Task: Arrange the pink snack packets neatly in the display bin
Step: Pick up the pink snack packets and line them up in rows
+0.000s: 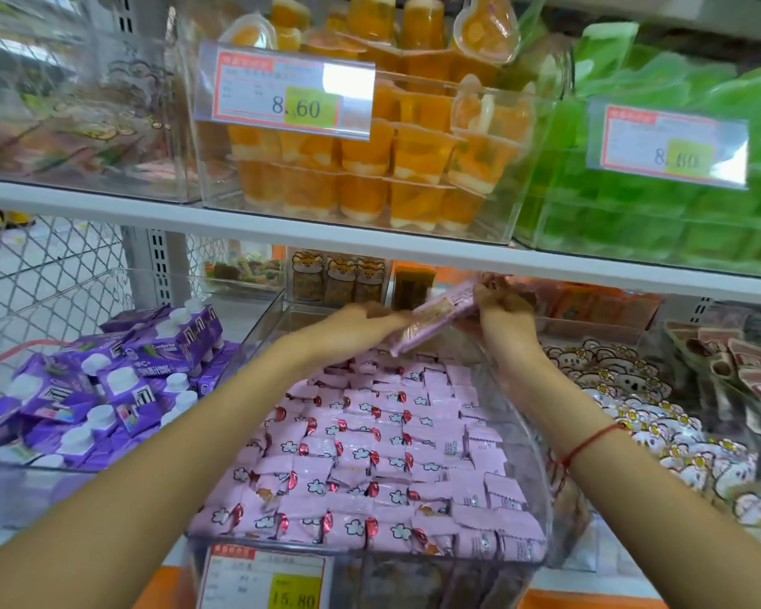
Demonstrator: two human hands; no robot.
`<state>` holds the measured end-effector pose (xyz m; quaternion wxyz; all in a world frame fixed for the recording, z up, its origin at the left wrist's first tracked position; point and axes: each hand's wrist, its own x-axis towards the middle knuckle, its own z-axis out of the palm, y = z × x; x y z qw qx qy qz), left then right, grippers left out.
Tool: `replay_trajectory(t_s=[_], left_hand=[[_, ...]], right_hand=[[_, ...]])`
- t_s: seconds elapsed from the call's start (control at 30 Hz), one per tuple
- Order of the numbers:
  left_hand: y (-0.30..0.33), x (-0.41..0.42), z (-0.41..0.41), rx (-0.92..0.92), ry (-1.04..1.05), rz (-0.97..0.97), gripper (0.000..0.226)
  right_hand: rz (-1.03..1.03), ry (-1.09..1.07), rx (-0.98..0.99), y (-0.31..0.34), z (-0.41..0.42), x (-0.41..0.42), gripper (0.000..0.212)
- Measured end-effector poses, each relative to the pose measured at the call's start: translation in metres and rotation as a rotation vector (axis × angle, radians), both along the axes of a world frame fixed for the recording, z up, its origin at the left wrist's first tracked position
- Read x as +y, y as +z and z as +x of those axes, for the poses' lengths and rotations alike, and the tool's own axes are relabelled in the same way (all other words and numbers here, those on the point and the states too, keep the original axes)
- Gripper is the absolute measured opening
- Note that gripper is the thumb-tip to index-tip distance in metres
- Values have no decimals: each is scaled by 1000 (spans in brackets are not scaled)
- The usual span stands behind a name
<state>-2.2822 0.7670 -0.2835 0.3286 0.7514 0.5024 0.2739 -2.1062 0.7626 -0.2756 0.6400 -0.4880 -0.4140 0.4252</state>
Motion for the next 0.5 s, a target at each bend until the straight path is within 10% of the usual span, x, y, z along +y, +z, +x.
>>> replay_trajectory(t_s=[0.13, 0.37, 0.5], left_hand=[[4, -2, -3, -8, -73, -131, 31], [9, -1, -8, -246, 47, -391, 43], [11, -6, 0, -179, 40, -396, 46]], right_hand=[[-11, 71, -18, 4, -6, -9, 24], [271, 39, -1300, -5, -3, -27, 70], [449, -35, -1480, -10, -5, -30, 53]])
